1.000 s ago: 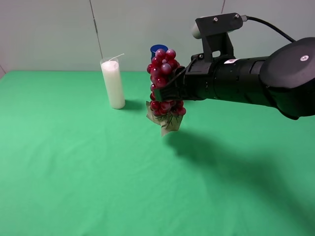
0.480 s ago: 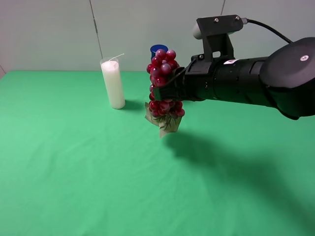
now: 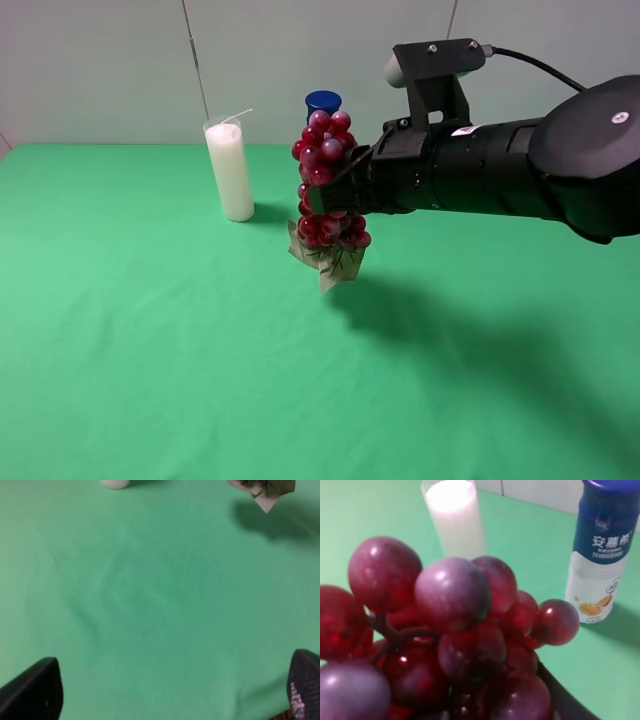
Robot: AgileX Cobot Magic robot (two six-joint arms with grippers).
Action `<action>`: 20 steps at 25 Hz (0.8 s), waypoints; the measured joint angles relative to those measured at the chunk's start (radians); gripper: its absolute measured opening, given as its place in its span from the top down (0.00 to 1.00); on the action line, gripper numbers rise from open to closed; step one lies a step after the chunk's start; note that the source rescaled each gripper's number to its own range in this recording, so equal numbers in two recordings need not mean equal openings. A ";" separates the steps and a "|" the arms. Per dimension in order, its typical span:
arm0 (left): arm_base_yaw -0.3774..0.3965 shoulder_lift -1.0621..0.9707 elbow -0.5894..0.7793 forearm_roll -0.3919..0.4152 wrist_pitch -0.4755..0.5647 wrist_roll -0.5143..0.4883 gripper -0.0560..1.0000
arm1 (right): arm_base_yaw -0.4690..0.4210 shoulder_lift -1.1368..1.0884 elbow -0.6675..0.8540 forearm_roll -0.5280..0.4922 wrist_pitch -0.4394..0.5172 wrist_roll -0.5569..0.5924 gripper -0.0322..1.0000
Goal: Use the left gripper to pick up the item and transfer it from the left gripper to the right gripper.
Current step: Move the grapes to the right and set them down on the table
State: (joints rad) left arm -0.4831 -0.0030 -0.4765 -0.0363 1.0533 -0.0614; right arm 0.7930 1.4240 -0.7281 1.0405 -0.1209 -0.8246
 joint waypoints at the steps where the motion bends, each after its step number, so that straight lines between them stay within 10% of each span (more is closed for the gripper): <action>1: 0.011 0.000 0.000 0.000 -0.001 0.000 0.12 | -0.003 -0.011 0.000 -0.003 0.004 0.000 0.95; 20: 0.439 0.000 0.000 0.000 -0.001 0.001 0.12 | -0.391 -0.158 0.000 -0.212 0.312 0.001 0.95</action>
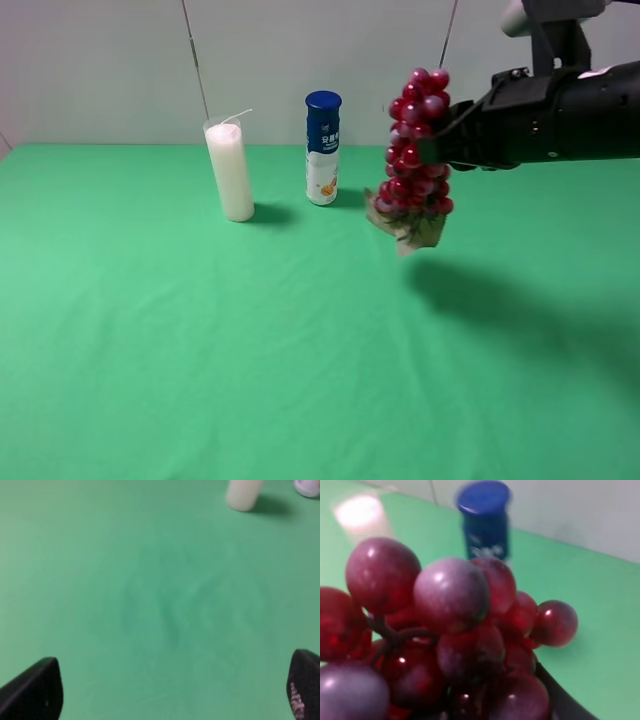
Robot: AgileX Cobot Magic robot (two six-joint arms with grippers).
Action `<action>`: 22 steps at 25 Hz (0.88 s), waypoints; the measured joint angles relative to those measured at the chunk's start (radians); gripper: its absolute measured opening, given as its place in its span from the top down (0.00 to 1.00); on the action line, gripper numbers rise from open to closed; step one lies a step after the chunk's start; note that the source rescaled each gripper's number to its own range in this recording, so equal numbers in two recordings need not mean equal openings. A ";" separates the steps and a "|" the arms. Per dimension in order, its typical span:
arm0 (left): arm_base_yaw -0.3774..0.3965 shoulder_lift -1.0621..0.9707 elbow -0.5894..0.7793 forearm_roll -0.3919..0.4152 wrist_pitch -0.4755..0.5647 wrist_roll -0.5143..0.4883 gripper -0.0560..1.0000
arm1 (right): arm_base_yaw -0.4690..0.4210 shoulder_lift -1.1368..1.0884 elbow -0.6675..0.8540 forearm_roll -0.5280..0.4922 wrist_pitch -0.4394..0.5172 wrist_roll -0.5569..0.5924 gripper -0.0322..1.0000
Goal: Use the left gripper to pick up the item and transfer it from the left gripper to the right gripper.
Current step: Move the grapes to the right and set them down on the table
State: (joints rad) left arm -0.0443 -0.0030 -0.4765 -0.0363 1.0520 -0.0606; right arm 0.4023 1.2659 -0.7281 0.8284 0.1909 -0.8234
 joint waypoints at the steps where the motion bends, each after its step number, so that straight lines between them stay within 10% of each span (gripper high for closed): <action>1: 0.007 0.000 0.000 0.000 0.000 0.000 0.12 | -0.032 0.000 0.000 -0.021 0.019 0.004 0.95; 11: 0.013 0.000 0.000 0.000 0.000 0.000 0.12 | -0.309 0.013 0.000 -0.280 0.186 0.114 0.95; 22: 0.013 0.000 0.000 0.000 0.000 0.000 0.12 | -0.342 0.162 -0.001 -0.327 0.301 0.152 0.95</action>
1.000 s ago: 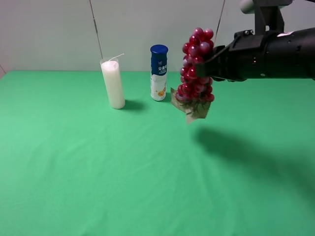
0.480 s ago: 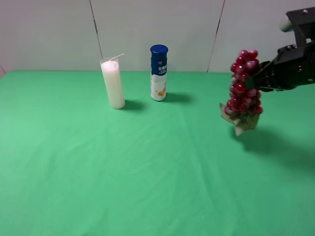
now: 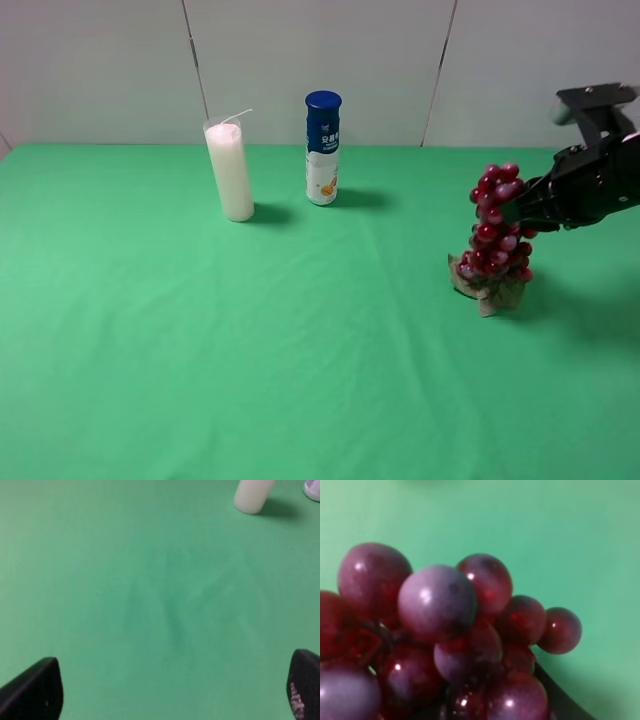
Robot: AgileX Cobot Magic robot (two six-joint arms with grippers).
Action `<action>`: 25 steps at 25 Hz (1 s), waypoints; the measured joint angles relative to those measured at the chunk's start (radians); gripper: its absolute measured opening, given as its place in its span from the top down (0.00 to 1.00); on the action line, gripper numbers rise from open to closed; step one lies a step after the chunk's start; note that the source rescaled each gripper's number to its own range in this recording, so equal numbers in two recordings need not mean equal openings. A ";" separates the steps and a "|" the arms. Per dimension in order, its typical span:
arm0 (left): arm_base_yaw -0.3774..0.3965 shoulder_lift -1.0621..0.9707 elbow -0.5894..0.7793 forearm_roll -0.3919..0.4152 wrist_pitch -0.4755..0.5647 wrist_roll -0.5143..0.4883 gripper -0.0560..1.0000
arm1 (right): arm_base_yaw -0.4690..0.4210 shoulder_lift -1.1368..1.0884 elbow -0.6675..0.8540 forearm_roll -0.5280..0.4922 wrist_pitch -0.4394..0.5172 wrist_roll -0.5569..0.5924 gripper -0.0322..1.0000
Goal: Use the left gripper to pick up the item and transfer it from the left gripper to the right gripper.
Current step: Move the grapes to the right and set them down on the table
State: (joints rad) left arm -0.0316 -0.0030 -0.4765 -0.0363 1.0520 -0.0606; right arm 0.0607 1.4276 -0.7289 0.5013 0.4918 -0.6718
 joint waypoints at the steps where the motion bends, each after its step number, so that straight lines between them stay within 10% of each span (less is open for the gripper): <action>1: 0.000 0.000 0.000 0.000 0.000 0.000 0.12 | 0.000 0.015 0.000 0.000 0.003 0.002 0.95; 23: 0.000 0.000 0.000 0.000 -0.001 0.000 0.12 | 0.000 0.206 -0.020 0.002 0.116 0.041 0.96; 25: 0.000 0.000 0.000 0.000 -0.001 0.000 0.12 | 0.000 0.207 -0.020 -0.020 0.119 0.076 0.68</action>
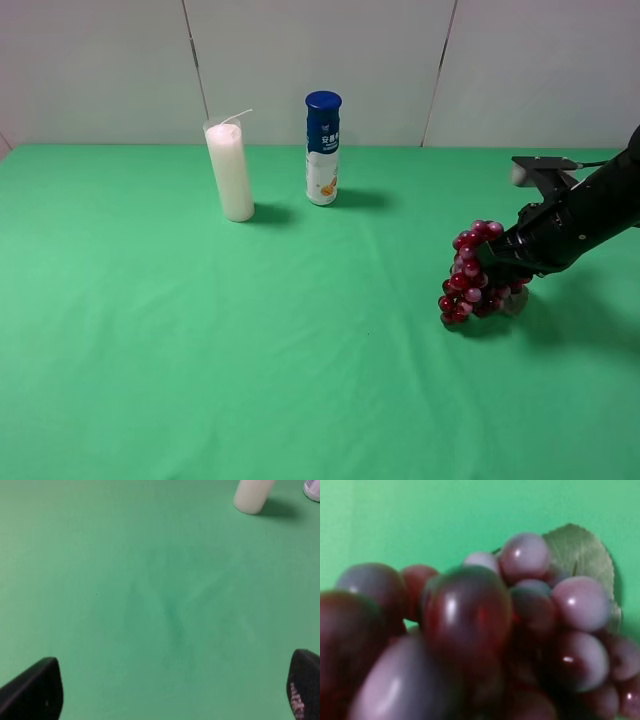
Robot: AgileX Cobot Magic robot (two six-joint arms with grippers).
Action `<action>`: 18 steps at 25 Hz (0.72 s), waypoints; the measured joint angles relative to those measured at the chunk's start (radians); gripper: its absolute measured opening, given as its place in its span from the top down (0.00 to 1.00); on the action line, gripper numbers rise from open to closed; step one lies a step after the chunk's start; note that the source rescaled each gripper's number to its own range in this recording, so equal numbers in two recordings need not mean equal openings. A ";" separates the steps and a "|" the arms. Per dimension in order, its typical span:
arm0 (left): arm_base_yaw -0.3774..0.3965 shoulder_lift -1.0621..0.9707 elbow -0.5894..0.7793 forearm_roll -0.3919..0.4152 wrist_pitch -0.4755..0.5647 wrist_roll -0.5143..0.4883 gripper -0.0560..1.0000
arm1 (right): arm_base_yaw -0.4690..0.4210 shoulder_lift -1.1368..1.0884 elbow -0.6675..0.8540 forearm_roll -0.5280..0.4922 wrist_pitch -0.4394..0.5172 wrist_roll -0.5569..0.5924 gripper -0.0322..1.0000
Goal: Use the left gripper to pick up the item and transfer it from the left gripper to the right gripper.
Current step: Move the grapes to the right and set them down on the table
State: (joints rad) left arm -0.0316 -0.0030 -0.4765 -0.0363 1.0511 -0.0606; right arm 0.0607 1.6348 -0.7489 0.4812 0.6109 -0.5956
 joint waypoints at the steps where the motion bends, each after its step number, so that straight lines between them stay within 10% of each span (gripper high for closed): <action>1: 0.000 0.000 0.000 0.000 0.000 0.000 0.12 | 0.000 0.005 0.004 -0.014 0.000 0.022 0.42; 5: 0.000 0.000 0.000 0.000 0.000 0.000 0.12 | 0.000 0.021 0.009 -0.035 -0.001 0.078 0.06; 18: 0.000 0.000 0.000 0.000 0.000 0.000 0.13 | 0.000 -0.078 0.009 -0.045 0.007 0.086 0.00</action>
State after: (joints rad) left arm -0.0316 -0.0030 -0.4765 -0.0363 1.0511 -0.0606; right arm 0.0607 1.5567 -0.7395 0.4357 0.6178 -0.5098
